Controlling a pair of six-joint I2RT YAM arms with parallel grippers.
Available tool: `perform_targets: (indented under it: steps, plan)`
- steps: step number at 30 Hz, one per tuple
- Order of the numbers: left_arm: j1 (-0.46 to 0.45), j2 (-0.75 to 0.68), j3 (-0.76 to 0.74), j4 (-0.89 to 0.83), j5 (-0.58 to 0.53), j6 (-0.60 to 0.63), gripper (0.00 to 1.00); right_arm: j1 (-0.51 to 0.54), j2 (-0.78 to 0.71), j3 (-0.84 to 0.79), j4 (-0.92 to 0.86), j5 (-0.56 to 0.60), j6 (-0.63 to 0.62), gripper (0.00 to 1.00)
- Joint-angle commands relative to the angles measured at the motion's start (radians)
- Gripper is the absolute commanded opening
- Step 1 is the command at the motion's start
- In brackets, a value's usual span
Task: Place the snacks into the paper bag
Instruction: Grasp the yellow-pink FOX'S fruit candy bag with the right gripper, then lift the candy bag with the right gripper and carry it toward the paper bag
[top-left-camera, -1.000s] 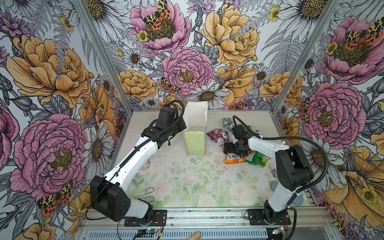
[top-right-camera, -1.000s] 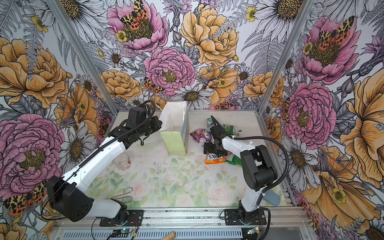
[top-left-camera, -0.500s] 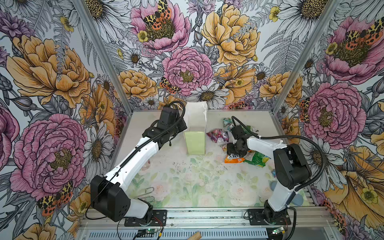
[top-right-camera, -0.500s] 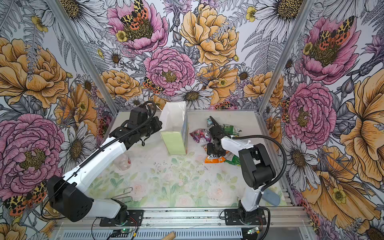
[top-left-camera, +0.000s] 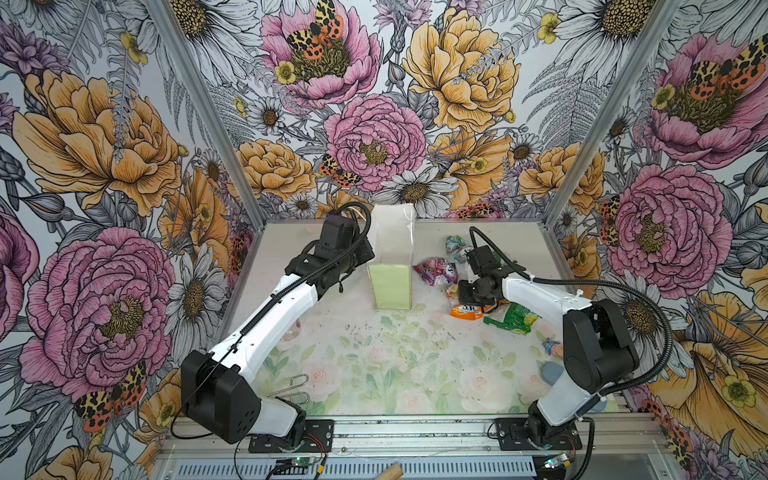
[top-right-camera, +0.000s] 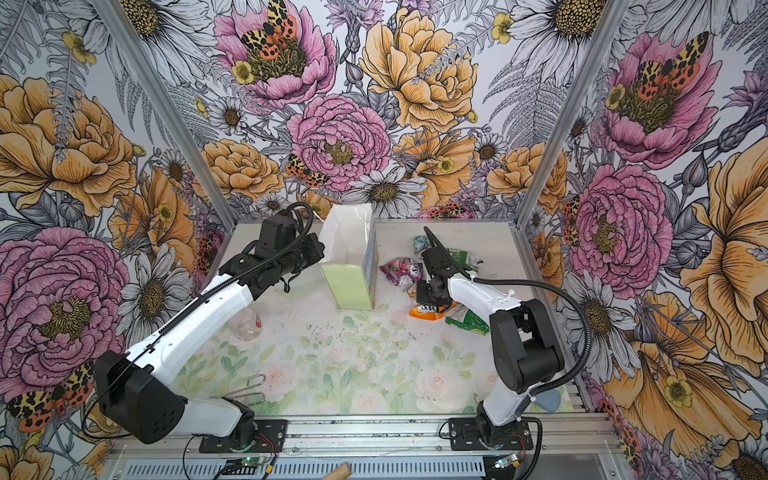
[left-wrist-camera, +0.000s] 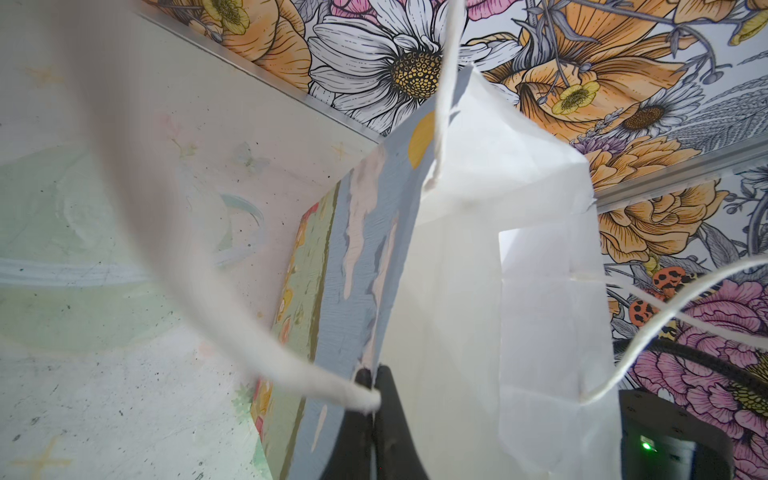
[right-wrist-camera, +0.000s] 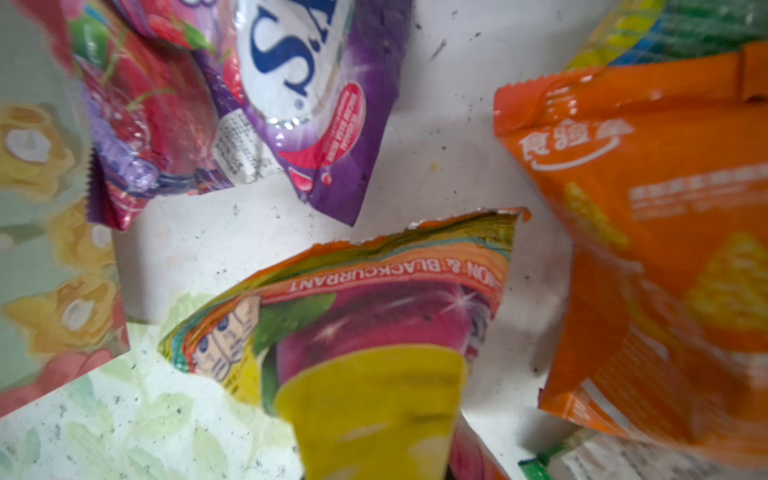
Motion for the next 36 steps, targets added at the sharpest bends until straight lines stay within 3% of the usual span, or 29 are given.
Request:
perform_targets:
  steps: [1,10,19,27,36]
  plan:
    - [-0.008,-0.003,-0.016,0.027,-0.027,-0.023,0.0,0.008,-0.078,0.016,0.013,-0.032,0.003,0.13]
    - [-0.009,-0.006,-0.025,0.027,-0.029,-0.027,0.0,0.007,-0.188,0.059,0.013,-0.046,-0.001,0.02]
    - [-0.016,-0.007,-0.03,0.027,-0.039,-0.035,0.0,0.015,-0.259,0.327,0.018,-0.129,0.0,0.0]
    - [-0.019,0.011,-0.027,0.027,-0.043,-0.05,0.0,0.087,-0.238,0.535,0.17,-0.182,0.038,0.0]
    - [-0.039,0.013,-0.025,0.027,-0.066,-0.061,0.0,0.239,-0.085,0.685,0.322,-0.229,0.096,0.0]
